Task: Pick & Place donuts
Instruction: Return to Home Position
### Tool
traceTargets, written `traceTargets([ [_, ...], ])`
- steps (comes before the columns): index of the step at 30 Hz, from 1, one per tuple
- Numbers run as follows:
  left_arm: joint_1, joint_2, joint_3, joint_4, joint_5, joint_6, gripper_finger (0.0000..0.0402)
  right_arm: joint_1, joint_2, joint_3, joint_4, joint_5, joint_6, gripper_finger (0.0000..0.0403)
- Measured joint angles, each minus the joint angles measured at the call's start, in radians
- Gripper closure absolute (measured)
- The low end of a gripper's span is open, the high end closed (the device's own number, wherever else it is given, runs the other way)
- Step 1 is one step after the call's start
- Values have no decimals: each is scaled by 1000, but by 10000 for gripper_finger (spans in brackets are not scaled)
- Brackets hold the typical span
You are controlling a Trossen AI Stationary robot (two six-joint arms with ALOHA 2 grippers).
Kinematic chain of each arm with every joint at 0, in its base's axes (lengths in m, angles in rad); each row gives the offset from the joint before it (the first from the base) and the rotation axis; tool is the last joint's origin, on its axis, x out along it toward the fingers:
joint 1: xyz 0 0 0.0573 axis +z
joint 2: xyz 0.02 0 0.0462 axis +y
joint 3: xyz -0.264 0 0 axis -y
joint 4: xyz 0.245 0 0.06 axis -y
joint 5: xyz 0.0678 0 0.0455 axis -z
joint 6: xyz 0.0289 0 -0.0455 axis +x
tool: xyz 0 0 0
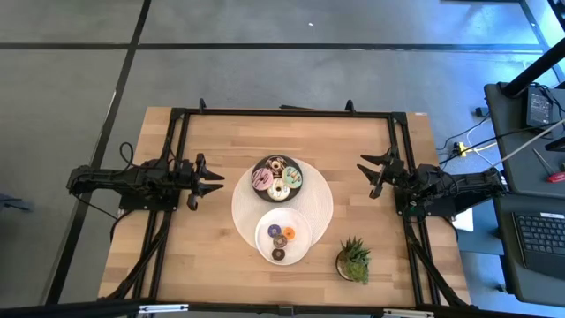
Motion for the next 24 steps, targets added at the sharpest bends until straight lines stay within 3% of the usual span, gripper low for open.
traceTargets([
  [24,0,0,0,0,0,0,289,0,0,0,0,0,0,242],
])
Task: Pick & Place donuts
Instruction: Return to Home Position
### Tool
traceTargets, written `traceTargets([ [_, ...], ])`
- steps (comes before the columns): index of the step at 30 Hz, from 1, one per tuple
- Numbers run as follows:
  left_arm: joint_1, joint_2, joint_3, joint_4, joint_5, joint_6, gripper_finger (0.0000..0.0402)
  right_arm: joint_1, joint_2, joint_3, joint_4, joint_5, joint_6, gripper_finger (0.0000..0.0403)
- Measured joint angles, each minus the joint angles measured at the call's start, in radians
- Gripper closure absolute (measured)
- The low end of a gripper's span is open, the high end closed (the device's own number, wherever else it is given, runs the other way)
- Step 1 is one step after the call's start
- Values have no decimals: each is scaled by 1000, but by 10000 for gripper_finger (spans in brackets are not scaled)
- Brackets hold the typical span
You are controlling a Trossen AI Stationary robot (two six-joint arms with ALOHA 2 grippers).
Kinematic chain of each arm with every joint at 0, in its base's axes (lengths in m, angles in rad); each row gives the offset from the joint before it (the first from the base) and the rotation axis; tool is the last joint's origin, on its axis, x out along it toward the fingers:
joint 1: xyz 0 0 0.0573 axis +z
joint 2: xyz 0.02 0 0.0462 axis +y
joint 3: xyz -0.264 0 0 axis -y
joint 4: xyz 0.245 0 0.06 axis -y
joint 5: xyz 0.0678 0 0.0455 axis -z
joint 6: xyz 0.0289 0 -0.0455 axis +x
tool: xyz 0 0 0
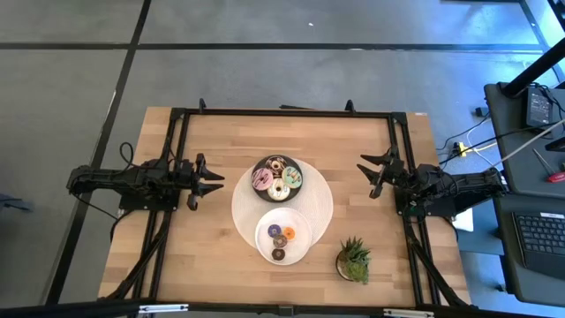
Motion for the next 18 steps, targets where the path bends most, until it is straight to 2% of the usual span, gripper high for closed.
traceTargets([
  [18,0,0,0,0,0,0,286,0,0,0,0,0,1,242],
])
